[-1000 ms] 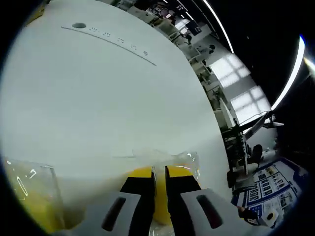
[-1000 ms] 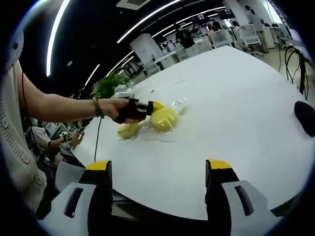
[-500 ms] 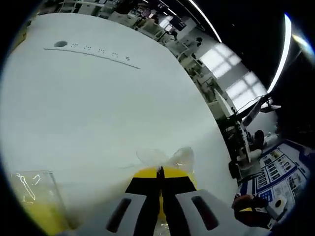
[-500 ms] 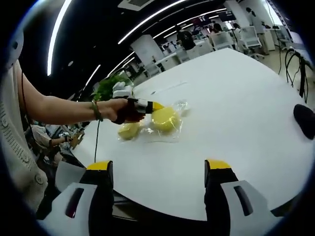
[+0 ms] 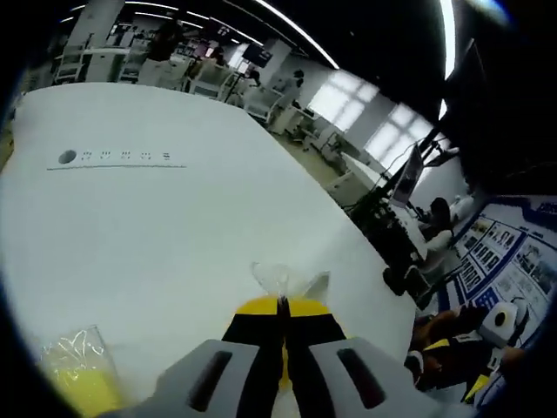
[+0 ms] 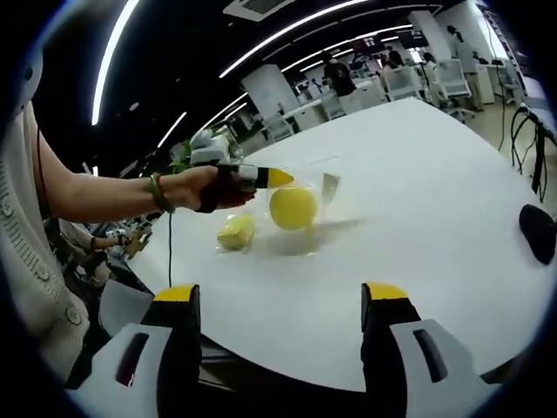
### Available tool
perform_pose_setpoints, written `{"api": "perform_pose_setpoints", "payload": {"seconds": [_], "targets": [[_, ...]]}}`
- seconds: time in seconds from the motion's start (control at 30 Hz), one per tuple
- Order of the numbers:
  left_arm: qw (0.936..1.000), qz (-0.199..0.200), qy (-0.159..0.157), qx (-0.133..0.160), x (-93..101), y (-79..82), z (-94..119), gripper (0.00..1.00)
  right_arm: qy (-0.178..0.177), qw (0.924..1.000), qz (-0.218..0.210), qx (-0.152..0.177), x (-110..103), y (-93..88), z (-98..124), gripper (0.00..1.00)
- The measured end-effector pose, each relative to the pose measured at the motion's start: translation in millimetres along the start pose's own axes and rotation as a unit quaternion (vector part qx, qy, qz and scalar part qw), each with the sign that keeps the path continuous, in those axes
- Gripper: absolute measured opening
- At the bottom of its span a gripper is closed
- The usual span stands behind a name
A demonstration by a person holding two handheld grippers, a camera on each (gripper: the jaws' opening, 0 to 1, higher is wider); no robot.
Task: Compare the silicone blocks by pressing each to a similar depth, holding the contact briefly, and releasing to observe deformation and rebound differences across the visible hardness samples.
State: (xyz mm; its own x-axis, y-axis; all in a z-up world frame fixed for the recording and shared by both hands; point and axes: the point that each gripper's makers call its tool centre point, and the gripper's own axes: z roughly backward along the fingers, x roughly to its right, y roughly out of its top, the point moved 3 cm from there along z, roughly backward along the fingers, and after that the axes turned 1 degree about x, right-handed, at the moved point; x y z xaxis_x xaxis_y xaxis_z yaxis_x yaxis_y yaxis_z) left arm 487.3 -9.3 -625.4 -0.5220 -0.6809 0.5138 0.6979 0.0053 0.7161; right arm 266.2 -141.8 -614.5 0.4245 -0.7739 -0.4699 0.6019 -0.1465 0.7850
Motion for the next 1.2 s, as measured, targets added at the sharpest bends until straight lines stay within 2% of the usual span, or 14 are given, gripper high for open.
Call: {"api": "perform_pose_setpoints", "payload": {"seconds": [0.1, 0.2, 0.37, 0.4, 0.57, 0.63, 0.83, 1.07, 1.2], "targets": [[1.0, 0.001, -0.002, -0.003, 10.5, 1.2, 7.7, 0.0, 0.0, 0.9999, 0.011, 0.003, -3.2, 3.6, 3.0, 0.7], [0.999, -0.045, -0.007, -0.002, 21.2, 1.0, 18.0, 0.0, 0.002, 0.9998, 0.02, 0.007, -8.0, 7.4, 5.1, 0.7], [0.9977, -0.067, -0.013, 0.001, 31.5, 0.6, 35.0, 0.0, 0.007, 0.9993, 0.037, 0.009, -16.0, 12.6, 7.8, 0.7], [0.9965, -0.083, -0.011, 0.004, 32.6, 1.2, 40.5, 0.0, 0.008, 0.999, 0.042, 0.008, -18.3, 13.7, 8.1, 0.7], [0.9951, -0.095, -0.017, 0.024, 39.7, 7.9, 67.8, 0.0, 0.016, 0.9977, 0.066, 0.006, -29.5, 21.6, 7.9, 0.7], [0.9948, -0.093, -0.027, 0.031, 45.2, 11.8, 80.9, 0.0, 0.021, 0.9968, 0.077, 0.006, -34.1, 25.5, 5.8, 0.71], [0.9896, -0.132, -0.034, 0.048, 55.6, 23.4, 122.5, 0.0, 0.038, 0.9936, 0.106, 0.012, -49.6, 39.9, -5.6, 0.72], [0.988, -0.136, -0.033, 0.064, 55.8, 27.3, 163.3, 0.0, 0.07, 0.9875, 0.141, 0.007, -71.7, 50.0, -24.5, 0.73], [0.9872, -0.14, -0.033, 0.067, 54.7, 28.4, 179.9, 0.0, 0.086, 0.9839, 0.157, 0.003, -82.6, 54.2, -36.8, 0.73]]}}
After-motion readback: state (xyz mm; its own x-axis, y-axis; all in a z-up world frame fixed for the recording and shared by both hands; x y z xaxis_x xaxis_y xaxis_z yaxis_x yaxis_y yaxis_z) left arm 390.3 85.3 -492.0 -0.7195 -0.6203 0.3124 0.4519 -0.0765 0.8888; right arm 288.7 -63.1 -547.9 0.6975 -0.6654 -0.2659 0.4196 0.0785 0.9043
